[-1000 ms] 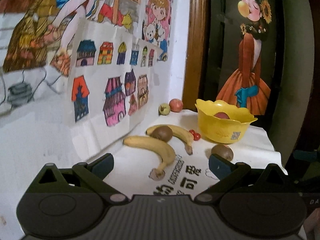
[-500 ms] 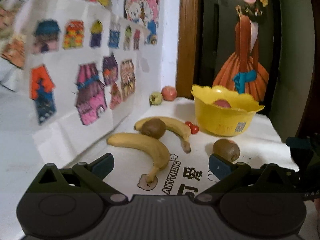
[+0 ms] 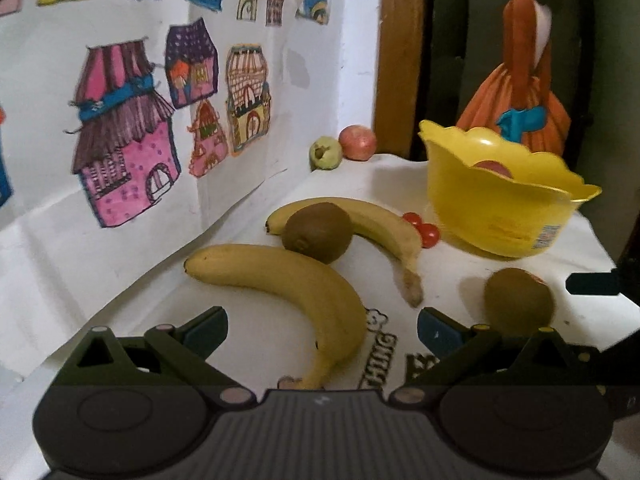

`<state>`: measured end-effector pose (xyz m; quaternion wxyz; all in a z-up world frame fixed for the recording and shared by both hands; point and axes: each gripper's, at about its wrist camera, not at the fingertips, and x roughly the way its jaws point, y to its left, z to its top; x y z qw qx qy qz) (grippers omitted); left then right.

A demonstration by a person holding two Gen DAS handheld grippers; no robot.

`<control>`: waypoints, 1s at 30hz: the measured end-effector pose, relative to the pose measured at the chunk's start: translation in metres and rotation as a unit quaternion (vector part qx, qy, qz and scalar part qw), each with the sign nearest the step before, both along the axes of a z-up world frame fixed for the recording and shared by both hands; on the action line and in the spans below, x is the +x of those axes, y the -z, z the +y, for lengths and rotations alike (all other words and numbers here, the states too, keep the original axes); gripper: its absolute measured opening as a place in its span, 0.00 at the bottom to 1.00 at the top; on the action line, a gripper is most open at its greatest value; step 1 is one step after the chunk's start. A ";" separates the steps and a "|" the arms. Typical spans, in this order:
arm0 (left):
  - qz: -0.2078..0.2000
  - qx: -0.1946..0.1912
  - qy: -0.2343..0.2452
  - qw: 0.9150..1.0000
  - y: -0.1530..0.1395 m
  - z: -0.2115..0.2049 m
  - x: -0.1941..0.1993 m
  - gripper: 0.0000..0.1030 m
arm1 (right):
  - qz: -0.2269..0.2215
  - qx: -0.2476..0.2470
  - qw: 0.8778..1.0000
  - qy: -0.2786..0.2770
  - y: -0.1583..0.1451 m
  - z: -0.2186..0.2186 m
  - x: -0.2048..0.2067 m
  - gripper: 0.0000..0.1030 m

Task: Organize fruits
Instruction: 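Lower right tool onto the brown kiwi while left tool approaches a banana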

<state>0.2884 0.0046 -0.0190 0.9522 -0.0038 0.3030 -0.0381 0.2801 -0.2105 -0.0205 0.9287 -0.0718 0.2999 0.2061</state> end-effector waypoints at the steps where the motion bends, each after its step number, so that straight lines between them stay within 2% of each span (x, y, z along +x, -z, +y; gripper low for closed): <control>1: 0.002 0.006 -0.008 1.000 0.002 -0.002 0.005 1.00 | 0.001 0.001 1.000 0.006 0.002 0.002 0.003 0.99; 6: 0.024 0.016 -0.033 0.999 0.008 -0.008 0.029 1.00 | 0.005 -0.003 1.000 0.029 0.008 0.008 0.015 0.95; 18: 0.050 -0.029 -0.045 0.997 0.017 -0.007 0.050 0.99 | 0.011 -0.004 1.000 0.023 0.014 0.010 0.021 0.88; 22: 0.053 -0.032 -0.048 0.997 0.017 -0.006 0.054 0.94 | 0.020 -0.006 1.000 0.019 0.016 0.011 0.025 0.84; 27: 0.052 -0.031 -0.054 0.997 0.019 -0.003 0.057 0.88 | 0.032 -0.012 0.999 0.012 0.020 0.015 0.028 0.73; 30: 0.051 -0.031 -0.058 0.997 0.019 -0.002 0.058 0.81 | 0.033 -0.012 0.999 0.012 0.020 0.016 0.029 0.72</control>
